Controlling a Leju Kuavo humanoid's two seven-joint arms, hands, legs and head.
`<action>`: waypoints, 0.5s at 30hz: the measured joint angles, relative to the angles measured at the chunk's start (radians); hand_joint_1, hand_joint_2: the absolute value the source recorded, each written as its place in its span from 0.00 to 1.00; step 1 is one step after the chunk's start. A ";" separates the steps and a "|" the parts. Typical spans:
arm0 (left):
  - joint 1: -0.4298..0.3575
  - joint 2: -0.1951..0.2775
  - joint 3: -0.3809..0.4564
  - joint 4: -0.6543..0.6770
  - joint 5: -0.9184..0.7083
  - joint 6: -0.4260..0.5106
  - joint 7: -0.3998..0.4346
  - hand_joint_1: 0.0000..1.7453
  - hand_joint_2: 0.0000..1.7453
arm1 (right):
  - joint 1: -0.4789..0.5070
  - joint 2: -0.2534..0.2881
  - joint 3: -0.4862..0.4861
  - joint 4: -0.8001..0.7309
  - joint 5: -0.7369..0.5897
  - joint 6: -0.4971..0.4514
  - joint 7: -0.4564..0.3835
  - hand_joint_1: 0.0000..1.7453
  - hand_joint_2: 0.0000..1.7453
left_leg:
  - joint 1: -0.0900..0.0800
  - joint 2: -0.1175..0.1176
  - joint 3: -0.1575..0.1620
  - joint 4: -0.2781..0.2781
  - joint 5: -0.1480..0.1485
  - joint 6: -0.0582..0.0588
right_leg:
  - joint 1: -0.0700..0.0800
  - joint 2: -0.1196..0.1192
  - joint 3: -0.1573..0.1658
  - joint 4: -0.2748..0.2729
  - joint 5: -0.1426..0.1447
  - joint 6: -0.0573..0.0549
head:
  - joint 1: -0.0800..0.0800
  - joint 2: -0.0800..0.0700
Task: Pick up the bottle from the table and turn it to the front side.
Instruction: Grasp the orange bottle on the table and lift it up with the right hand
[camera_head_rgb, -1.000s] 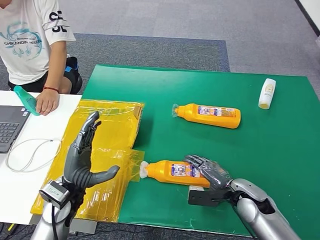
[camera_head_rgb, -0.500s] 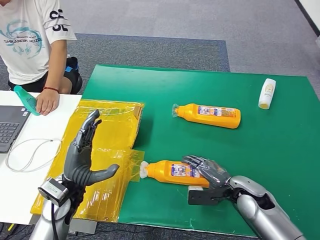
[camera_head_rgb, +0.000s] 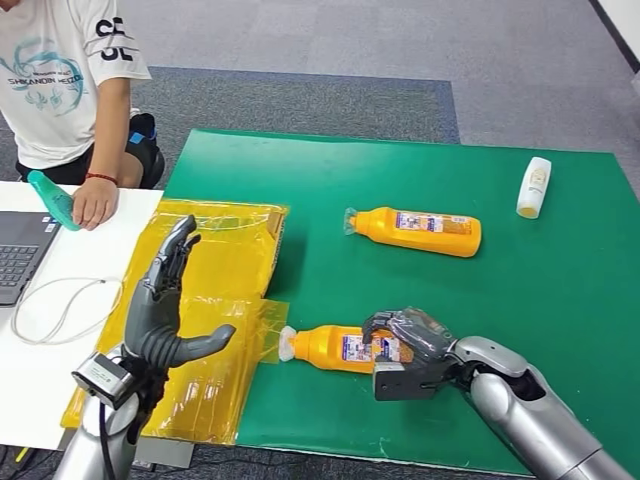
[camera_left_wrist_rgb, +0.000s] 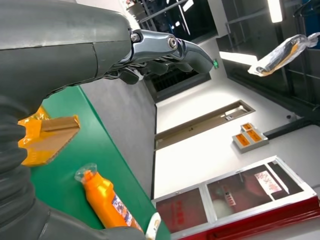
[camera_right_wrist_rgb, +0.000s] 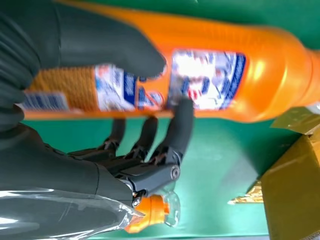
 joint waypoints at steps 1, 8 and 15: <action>-0.001 0.001 0.000 0.000 0.000 0.000 0.000 0.00 1.00 | -0.005 0.000 0.004 0.001 -0.001 -0.001 0.001 0.99 1.00 | 0.000 0.000 0.000 0.000 0.000 0.000 | 0.000 0.000 0.000 0.000 0.000 0.000 | 0.000 0.000; -0.006 0.007 0.000 0.000 0.003 0.000 -0.002 0.00 1.00 | -0.020 0.000 0.020 0.012 -0.003 -0.002 0.005 0.15 1.00 | 0.000 0.000 0.000 0.000 0.000 0.000 | 0.000 0.000 0.001 0.000 0.000 0.000 | 0.000 0.000; -0.011 0.011 0.000 0.000 0.004 -0.005 -0.004 0.00 1.00 | -0.038 0.000 0.032 0.017 -0.011 -0.003 0.012 0.00 1.00 | 0.000 0.000 0.001 0.000 0.000 0.000 | 0.000 0.000 0.001 0.000 0.000 0.000 | 0.000 0.000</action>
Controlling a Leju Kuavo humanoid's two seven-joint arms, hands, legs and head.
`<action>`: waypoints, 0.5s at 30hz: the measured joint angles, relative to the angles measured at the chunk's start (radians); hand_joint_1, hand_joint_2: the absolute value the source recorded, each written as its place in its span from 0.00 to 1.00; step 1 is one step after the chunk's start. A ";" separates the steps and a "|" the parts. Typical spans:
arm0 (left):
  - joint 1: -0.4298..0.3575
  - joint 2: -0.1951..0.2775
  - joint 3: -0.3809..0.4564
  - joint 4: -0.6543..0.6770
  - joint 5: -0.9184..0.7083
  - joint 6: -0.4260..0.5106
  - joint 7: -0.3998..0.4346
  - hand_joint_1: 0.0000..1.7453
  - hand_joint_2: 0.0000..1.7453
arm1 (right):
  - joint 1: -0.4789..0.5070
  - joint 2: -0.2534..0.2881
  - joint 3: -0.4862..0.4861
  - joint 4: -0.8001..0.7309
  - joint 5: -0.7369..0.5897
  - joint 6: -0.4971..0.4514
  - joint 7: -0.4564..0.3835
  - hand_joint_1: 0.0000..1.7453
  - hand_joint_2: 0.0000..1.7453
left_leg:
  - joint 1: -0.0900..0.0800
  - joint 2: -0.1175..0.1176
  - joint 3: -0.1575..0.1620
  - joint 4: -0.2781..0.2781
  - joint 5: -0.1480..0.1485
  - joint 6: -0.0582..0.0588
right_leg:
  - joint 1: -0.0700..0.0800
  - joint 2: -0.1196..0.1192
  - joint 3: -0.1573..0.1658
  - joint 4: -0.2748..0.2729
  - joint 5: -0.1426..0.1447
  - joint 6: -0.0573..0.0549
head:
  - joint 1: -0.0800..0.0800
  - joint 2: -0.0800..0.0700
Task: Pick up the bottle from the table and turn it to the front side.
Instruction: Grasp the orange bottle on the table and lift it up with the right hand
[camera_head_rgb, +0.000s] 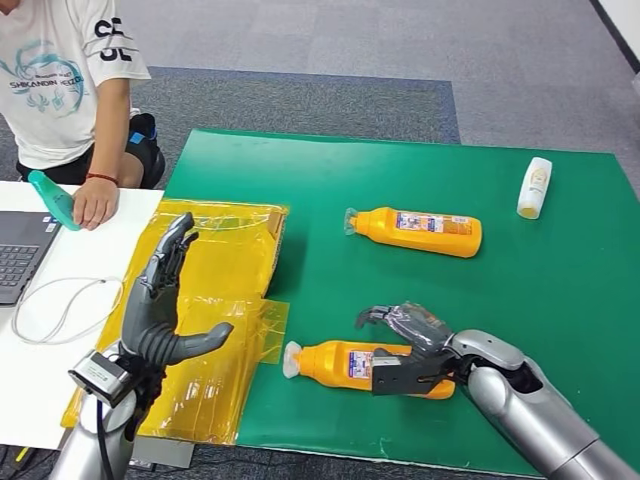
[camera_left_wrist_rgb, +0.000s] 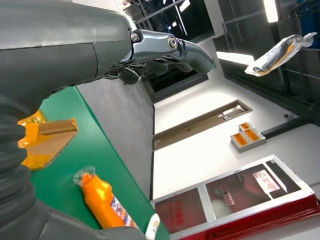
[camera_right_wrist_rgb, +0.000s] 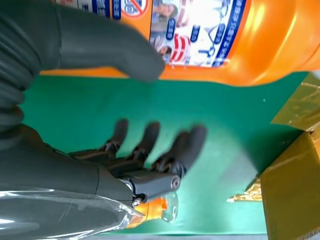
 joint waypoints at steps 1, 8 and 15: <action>0.000 0.000 0.000 0.000 0.000 -0.001 0.000 0.00 1.00 | -0.003 0.000 0.000 0.000 -0.001 0.000 0.000 0.00 1.00 | 0.000 0.000 0.000 0.000 0.000 0.000 | 0.000 0.000 0.000 0.000 0.000 0.000 | 0.000 0.000; 0.000 0.003 0.000 0.000 0.006 -0.001 0.000 0.00 1.00 | -0.009 -0.004 0.000 0.001 -0.017 -0.008 0.000 0.00 1.00 | 0.000 0.000 0.002 0.000 0.000 0.000 | 0.000 0.000 0.003 0.000 0.000 0.000 | 0.000 0.000; 0.000 0.004 0.000 0.000 0.013 -0.001 0.000 0.00 1.00 | -0.011 -0.025 -0.003 -0.003 -0.035 -0.005 -0.006 0.00 1.00 | 0.000 0.000 0.005 0.000 -0.001 0.000 | 0.000 0.000 0.006 -0.001 0.000 0.000 | 0.000 0.000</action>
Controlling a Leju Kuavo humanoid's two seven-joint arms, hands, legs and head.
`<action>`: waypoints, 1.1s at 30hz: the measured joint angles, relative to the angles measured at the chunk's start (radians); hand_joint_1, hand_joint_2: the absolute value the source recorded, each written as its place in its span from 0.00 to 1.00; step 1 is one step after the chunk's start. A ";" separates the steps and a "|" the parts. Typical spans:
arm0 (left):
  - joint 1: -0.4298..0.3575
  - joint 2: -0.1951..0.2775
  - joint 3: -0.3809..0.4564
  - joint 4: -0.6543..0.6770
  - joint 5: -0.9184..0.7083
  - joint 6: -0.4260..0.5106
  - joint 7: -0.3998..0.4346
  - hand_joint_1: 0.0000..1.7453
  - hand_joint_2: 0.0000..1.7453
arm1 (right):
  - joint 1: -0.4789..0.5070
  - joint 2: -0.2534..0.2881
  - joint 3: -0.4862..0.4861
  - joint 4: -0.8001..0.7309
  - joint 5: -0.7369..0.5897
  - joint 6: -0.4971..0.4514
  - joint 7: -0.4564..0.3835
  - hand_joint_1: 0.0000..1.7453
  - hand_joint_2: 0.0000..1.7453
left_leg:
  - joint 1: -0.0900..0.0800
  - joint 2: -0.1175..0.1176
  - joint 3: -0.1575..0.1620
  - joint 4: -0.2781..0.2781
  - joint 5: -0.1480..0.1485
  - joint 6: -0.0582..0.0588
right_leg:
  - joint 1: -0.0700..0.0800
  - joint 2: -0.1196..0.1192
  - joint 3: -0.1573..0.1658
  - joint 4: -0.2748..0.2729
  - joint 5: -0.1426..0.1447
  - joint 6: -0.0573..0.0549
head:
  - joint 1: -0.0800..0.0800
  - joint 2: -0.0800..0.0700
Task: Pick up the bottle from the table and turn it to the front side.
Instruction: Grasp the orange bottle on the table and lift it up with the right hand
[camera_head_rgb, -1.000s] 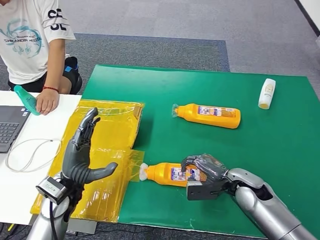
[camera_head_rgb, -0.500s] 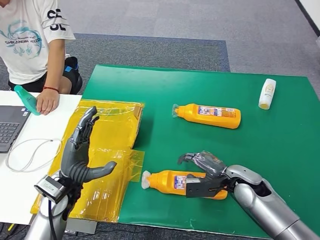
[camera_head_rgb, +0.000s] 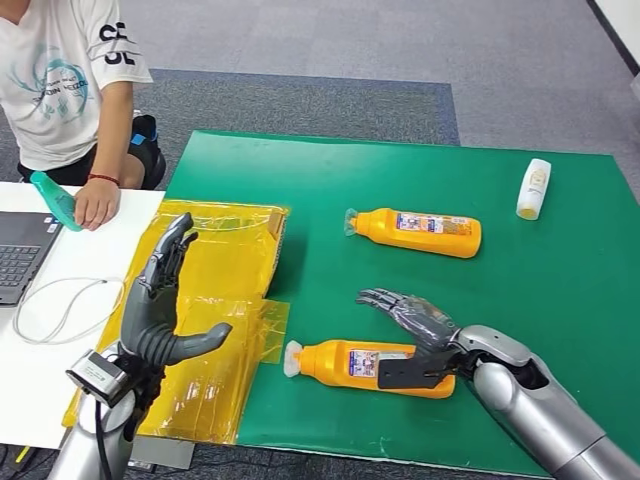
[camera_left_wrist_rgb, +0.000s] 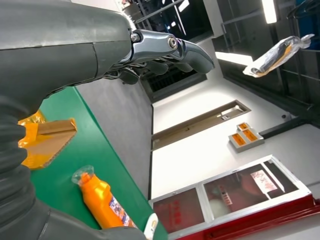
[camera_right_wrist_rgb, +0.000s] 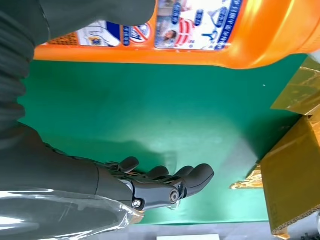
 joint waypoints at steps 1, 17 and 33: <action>0.000 0.000 0.000 0.000 0.002 -0.001 0.000 0.00 1.00 | -0.002 -0.008 -0.001 -0.002 -0.012 0.012 -0.006 0.00 1.00 | 0.000 0.000 0.000 0.000 0.000 0.000 | 0.000 0.000 0.000 0.000 0.000 0.000 | 0.000 0.000; -0.050 0.011 -0.038 0.047 0.068 0.002 0.000 0.00 1.00 | -0.089 -0.401 -0.045 -0.042 -0.578 0.364 -0.033 0.00 1.00 | -0.006 -0.002 -0.002 0.000 0.001 0.006 | -0.005 -0.002 -0.001 0.000 0.001 0.005 | 0.000 0.000; -0.091 -0.007 -0.075 0.085 0.086 0.002 0.000 0.00 1.00 | -0.094 -0.432 0.059 -0.044 -0.574 0.352 -0.014 0.00 1.00 | -0.006 -0.002 -0.002 0.000 0.000 0.006 | -0.005 -0.002 -0.001 0.000 0.000 0.005 | 0.000 0.000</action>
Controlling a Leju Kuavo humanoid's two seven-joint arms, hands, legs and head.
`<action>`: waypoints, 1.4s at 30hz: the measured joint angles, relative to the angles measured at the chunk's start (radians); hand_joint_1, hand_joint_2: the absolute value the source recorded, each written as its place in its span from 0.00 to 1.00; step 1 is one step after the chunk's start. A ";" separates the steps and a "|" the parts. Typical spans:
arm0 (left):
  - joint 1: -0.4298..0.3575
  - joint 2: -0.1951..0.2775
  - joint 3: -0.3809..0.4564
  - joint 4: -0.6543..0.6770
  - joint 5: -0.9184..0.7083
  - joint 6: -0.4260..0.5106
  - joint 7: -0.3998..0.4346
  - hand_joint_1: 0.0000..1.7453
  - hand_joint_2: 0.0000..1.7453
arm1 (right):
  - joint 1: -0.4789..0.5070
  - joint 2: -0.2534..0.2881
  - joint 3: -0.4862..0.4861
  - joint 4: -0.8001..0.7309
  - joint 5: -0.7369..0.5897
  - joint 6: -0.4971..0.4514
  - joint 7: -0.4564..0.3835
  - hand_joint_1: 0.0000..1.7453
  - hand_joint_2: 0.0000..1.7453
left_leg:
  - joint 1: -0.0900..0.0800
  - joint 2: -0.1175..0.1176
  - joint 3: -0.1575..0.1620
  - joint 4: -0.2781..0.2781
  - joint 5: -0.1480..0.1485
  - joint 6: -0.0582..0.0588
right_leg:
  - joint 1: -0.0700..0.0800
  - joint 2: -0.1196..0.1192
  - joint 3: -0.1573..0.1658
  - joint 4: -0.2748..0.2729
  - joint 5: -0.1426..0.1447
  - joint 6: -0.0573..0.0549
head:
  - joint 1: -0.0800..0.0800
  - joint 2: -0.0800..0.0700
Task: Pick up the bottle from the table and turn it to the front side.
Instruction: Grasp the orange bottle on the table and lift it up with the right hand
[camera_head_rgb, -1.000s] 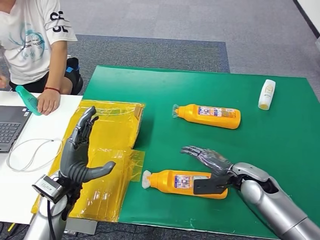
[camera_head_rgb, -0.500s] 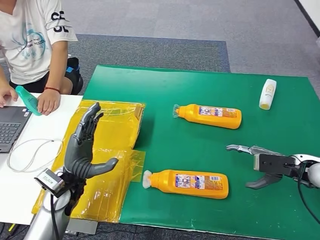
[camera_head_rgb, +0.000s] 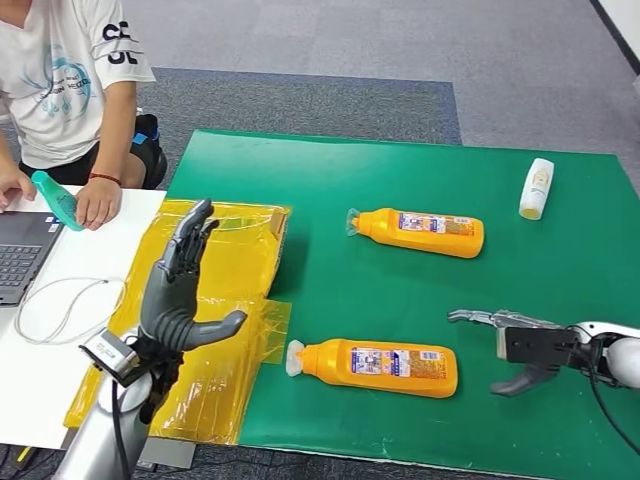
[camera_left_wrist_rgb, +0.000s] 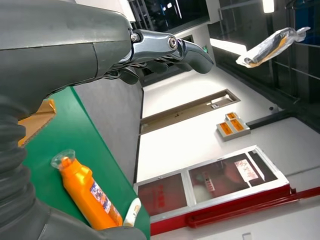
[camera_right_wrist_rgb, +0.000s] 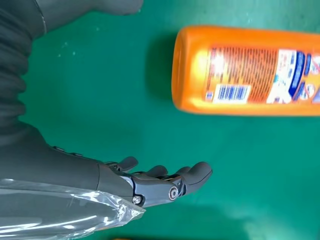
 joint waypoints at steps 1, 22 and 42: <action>-0.002 -0.001 -0.002 0.003 0.000 0.000 0.000 0.00 1.00 | 0.001 0.000 0.007 0.000 0.000 0.000 0.000 0.00 1.00 | 0.000 0.000 0.000 0.000 0.000 0.000 | 0.000 0.000 0.000 0.000 0.000 0.000 | 0.000 0.000; 0.023 -0.017 -0.004 0.024 -0.038 0.004 0.000 0.00 1.00 | 0.165 0.051 0.034 -0.167 0.204 -0.226 -0.004 0.00 1.00 | 0.000 0.000 0.000 0.000 -0.002 0.000 | 0.000 0.000 0.000 0.000 -0.002 0.000 | 0.000 0.000; 0.069 -0.039 0.023 0.016 -0.061 -0.006 -0.001 0.00 1.00 | 0.188 0.296 0.027 -0.217 0.370 -0.279 0.064 0.00 1.00 | 0.000 0.000 0.000 0.000 -0.002 0.000 | 0.000 0.000 0.001 0.000 -0.003 -0.001 | 0.000 0.000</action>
